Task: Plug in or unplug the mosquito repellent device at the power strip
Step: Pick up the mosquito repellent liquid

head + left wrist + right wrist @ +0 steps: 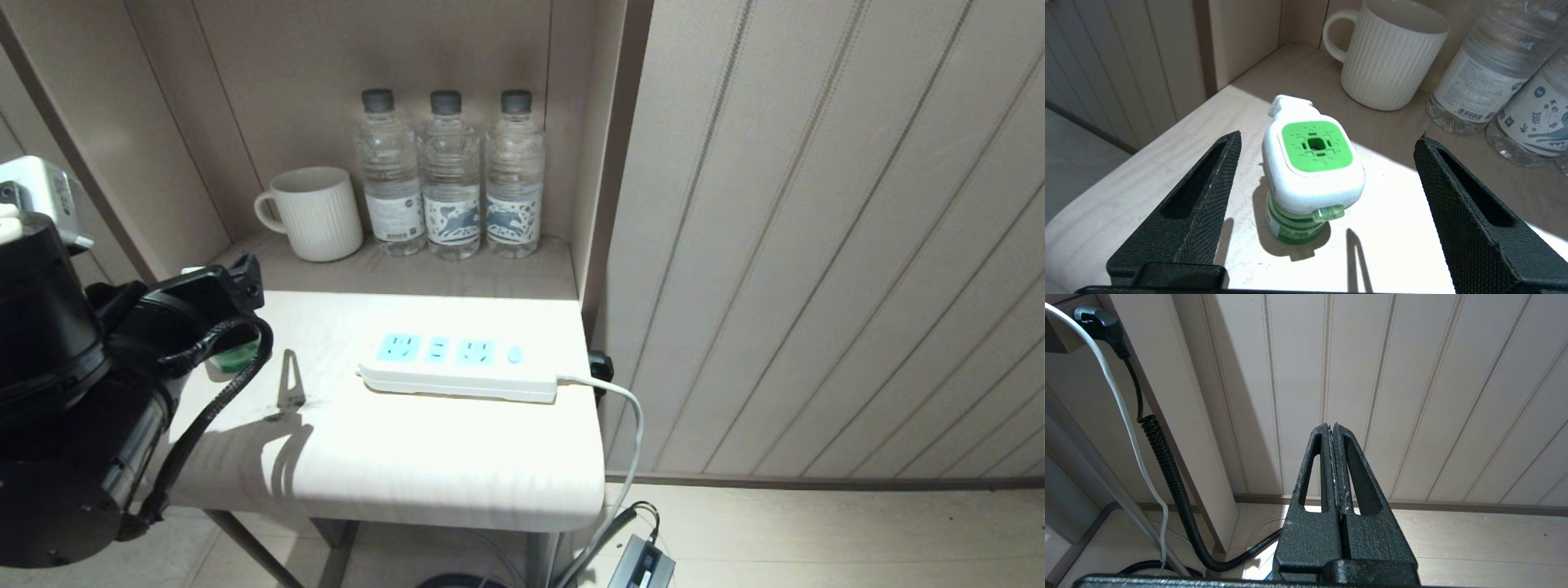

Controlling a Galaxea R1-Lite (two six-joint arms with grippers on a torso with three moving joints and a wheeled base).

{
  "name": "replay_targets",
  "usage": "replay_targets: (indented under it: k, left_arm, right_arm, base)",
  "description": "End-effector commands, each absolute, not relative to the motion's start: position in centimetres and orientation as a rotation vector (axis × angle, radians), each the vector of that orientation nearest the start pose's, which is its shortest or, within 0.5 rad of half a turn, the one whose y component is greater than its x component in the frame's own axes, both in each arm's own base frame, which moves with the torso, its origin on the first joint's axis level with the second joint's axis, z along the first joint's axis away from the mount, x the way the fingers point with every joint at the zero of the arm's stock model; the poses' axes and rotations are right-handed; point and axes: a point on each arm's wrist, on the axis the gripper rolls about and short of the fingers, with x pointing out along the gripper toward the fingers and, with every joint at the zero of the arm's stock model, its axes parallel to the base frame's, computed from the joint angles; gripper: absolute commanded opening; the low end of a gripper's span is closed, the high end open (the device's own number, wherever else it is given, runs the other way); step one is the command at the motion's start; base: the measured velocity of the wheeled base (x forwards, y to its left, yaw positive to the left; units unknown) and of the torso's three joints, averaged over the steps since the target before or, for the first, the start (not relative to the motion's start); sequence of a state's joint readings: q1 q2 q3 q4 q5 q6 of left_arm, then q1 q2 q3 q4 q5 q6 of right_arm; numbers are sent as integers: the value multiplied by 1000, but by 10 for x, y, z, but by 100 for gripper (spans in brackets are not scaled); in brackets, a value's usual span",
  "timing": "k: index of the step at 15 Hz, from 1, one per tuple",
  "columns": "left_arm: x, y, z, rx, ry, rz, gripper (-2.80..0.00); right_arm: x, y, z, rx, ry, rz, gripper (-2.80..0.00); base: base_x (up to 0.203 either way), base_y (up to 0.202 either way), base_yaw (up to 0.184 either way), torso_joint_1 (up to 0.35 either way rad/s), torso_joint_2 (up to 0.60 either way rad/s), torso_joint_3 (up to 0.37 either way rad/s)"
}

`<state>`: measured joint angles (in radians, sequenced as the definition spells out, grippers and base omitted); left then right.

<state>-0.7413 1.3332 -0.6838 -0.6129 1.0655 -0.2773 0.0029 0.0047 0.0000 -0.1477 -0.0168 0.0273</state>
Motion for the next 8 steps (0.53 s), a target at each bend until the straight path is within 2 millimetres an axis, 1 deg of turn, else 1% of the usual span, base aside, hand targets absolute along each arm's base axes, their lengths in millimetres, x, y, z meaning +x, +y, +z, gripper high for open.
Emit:
replay_targets:
  k: [1, 5, 8]
  left_arm:
    - [170, -129, 235, -223, -6, 334, 0]
    - [171, -129, 233, -217, -1, 332, 0]
    - [175, -126, 226, -196, 14, 356, 0]
  right_arm:
    - [-24, 0, 91, 29, -144, -12, -280]
    - [-24, 0, 91, 29, -144, -12, -280]
    - [-24, 0, 91, 29, -144, -12, -280]
  base:
    - [0, 0, 0, 0, 0, 0]
    - [0, 0, 0, 0, 0, 0]
    - [0, 0, 0, 0, 0, 0]
